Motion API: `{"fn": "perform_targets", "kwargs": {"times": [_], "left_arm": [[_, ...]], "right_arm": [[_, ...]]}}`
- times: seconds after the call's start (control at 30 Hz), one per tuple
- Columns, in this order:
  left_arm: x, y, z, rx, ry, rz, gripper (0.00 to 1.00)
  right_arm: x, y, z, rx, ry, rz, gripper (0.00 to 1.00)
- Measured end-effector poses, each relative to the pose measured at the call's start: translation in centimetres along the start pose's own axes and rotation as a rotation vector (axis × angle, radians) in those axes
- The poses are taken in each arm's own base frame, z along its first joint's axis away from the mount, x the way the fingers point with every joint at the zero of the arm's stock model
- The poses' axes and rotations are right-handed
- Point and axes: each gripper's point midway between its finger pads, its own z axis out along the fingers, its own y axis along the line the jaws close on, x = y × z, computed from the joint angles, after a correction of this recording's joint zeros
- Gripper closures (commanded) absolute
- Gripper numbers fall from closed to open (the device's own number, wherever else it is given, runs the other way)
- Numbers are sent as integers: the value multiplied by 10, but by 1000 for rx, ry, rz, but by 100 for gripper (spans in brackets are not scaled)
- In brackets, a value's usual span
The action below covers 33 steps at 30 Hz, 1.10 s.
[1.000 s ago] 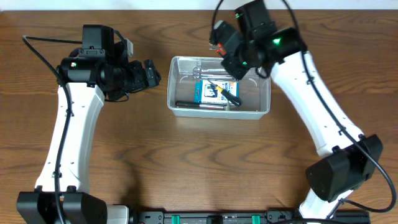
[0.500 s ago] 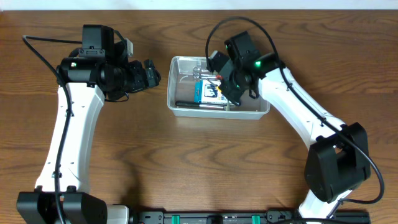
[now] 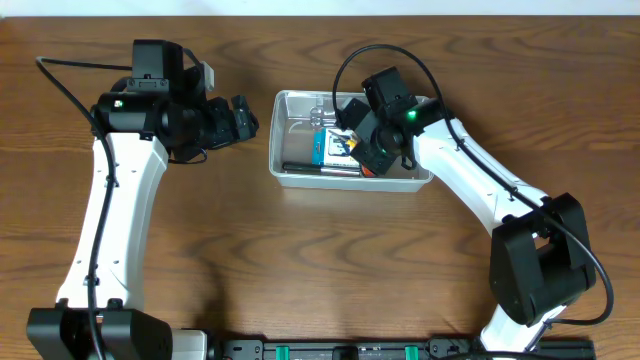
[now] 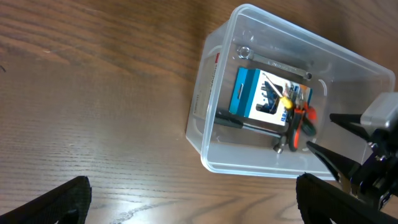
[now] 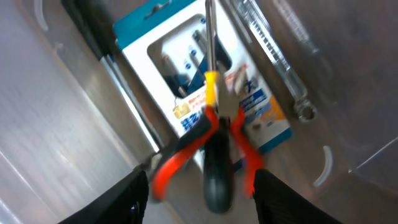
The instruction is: Pack container
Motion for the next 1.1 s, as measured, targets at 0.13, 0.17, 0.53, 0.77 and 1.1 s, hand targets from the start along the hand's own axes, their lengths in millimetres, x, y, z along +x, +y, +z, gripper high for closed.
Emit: {"fn": "perform_targets", "kwargs": {"times": [0.13,0.17,0.53,0.77,1.1], "left_arm": [[0,0,0,0,0,0,2],[0,0,0,0,0,0,2],[0,0,0,0,0,0,2],[0,0,0,0,0,0,2],[0,0,0,0,0,0,2]], "right_arm": [[-19,-11,-13,38,-45,94,28],[-27,-19,-21,66,-63,141,20],[-35,-173,-209,492,-328,613,1],[8,-218,-260,628,-374,749,1],[9,-218,-260,628,-374,755,1]]}}
